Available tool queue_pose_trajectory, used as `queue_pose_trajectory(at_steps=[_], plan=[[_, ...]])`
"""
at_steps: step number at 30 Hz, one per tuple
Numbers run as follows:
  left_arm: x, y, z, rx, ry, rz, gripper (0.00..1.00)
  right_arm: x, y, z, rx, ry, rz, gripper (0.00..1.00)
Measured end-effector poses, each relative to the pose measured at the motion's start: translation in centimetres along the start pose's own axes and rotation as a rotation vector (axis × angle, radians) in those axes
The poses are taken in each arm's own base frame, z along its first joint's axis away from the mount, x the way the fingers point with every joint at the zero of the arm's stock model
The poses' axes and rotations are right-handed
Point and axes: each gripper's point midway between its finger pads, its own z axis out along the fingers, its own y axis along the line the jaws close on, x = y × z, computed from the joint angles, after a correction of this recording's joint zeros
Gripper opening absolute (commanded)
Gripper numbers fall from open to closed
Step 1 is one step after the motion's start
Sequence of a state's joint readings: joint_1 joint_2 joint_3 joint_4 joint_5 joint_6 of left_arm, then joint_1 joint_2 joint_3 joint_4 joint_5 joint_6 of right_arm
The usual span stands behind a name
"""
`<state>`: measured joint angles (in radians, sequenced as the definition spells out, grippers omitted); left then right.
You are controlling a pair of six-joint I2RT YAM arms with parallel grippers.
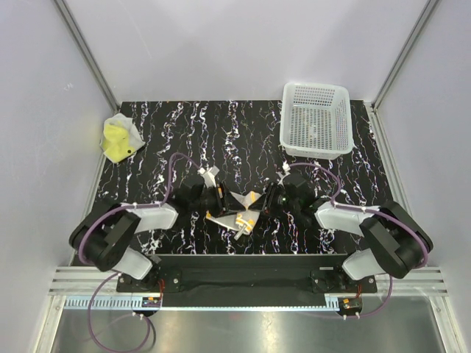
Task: Roll the towels
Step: Roll the towel
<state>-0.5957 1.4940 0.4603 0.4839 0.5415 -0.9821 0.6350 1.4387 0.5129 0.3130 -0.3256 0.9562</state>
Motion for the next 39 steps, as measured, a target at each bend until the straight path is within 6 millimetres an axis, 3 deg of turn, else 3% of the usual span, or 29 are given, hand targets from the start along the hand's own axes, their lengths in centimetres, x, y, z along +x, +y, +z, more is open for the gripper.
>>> queue_pose_trajectory(at_steps=[5,13,16,21,26,34,39], plan=[[-1.1,0.5,-0.6,-0.2,-0.07,0.14,0.56,0.6,-0.9,-0.2,0.061,0.035,0.004,0.36],[2.5,-4.5,-1.4,-0.367,-0.164,0.521,0.58,1.0,-2.5,0.1,0.171,0.087,0.016,0.36],[3.8,-5.0,-1.4,-0.421,-0.185,0.637,0.62,1.1,-2.7,0.3,0.197,0.105,0.022,0.35],[5.7,-4.6,0.5,-0.541,-0.172,0.804,0.65,1.3,-3.1,0.6,0.224,0.128,0.029,0.34],[6.9,-2.6,2.7,-0.65,-0.142,0.911,0.66,1.5,-3.1,0.6,0.232,0.136,0.031,0.34],[6.0,-1.3,3.2,-0.765,-0.17,0.962,0.66,1.6,-3.3,0.5,0.238,0.142,0.032,0.33],[6.0,0.2,3.5,-0.819,-0.16,0.986,0.6,1.7,-3.3,0.5,0.24,0.145,0.033,0.33]])
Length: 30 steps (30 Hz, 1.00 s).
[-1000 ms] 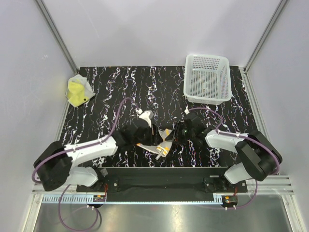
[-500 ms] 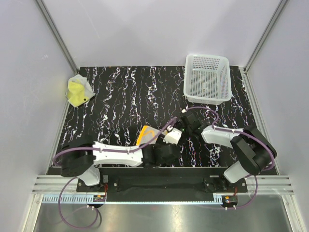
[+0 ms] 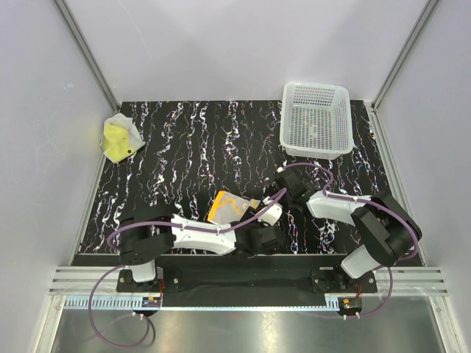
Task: Roll the towels
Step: Roll the towel
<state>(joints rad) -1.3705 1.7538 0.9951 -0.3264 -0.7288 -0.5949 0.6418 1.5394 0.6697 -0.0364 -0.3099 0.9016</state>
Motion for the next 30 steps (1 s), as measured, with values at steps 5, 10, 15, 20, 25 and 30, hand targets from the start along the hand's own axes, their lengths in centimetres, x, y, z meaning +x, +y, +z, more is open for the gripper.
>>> queue_pose_trajectory(at_steps=[5,10,15,20,25,30], plan=[[0.6,0.1,0.3,-0.012,0.01,0.015,0.48,0.3,0.0,-0.1,0.001,0.013,0.003,0.33],[0.8,0.1,0.4,-0.018,0.015,0.012,0.15,0.3,0.1,-0.2,-0.003,0.02,0.003,0.34],[0.9,0.0,0.5,-0.02,0.015,0.021,0.0,0.5,0.2,-0.5,-0.002,0.025,0.01,0.59],[1.0,-0.2,0.6,-0.008,0.009,0.014,0.0,0.9,0.4,-1.3,0.0,0.031,0.006,0.81],[1.1,-0.2,0.2,0.036,0.008,-0.02,0.0,0.7,0.1,-2.4,0.052,0.021,-0.01,1.0],[0.8,-0.1,-0.3,0.111,0.022,-0.099,0.0,-2.0,0.9,-4.6,0.098,-0.067,-0.038,1.0]])
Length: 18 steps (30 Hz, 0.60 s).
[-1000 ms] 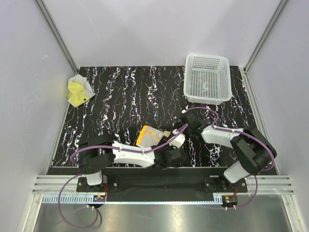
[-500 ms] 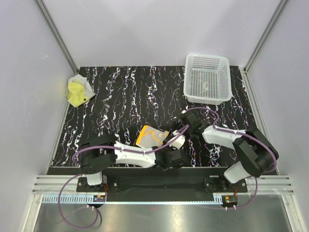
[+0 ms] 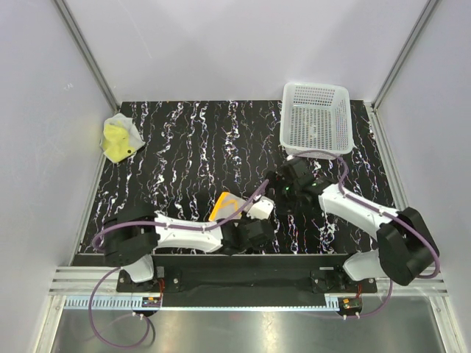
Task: Roll the towels
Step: Roll the towel
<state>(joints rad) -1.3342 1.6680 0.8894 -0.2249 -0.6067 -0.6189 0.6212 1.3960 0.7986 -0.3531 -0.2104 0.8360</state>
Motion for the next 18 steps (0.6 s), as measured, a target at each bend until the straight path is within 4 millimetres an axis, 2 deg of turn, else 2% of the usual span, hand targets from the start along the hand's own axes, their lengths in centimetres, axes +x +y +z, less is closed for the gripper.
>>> queue_pose_trajectory(at_steps=[4,8,11,14,18], plan=[[-0.6,-0.5,-0.6,0.07,0.002,-0.066,0.0,-3.6,-1.8,-2.3,0.042,-0.096,0.059,1.0],[0.2,-0.2,-0.6,0.121,0.027,-0.131,0.0,-5.4,-2.6,-4.6,0.05,-0.174,0.092,1.0],[0.4,0.0,-0.6,0.167,0.035,-0.197,0.0,-5.4,-1.9,-5.7,0.012,-0.192,0.084,1.0],[0.3,0.3,-0.4,0.223,0.034,-0.271,0.0,-4.6,-1.2,-5.9,-0.065,-0.192,0.079,1.0],[0.1,0.4,-0.5,0.307,0.034,-0.356,0.0,-1.7,-1.5,-5.3,-0.176,-0.143,0.089,1.0]])
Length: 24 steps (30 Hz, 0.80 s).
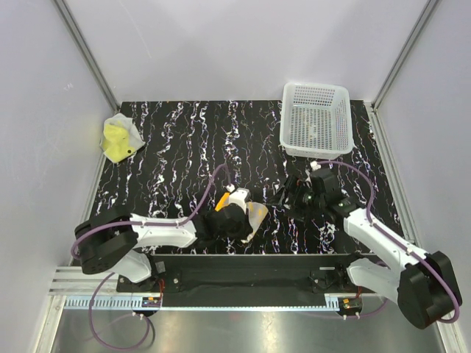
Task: Roll the towels
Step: Roll the towel
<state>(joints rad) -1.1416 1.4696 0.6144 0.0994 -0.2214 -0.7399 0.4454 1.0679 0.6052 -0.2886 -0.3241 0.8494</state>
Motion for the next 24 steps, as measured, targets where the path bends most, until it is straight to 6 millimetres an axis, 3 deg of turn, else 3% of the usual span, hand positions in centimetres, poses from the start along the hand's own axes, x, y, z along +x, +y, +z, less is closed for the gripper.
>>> queue_pose_trajectory(at_steps=[5,16,24], plan=[[-0.5,-0.2,-0.3,0.107,0.02,-0.093,0.0,2.1,-0.1,-0.1,-0.097,0.039,0.007,1.0],[-3.5,-2.4,-1.4,0.404,0.042,-0.321,0.0,2.1,1.6,0.3,-0.236,0.035,-0.022,0.99],[-1.7,-2.0,-0.5,0.471,0.107,-0.427,0.0,2.8,1.3,1.7,-0.235,0.059,-0.021,0.98]])
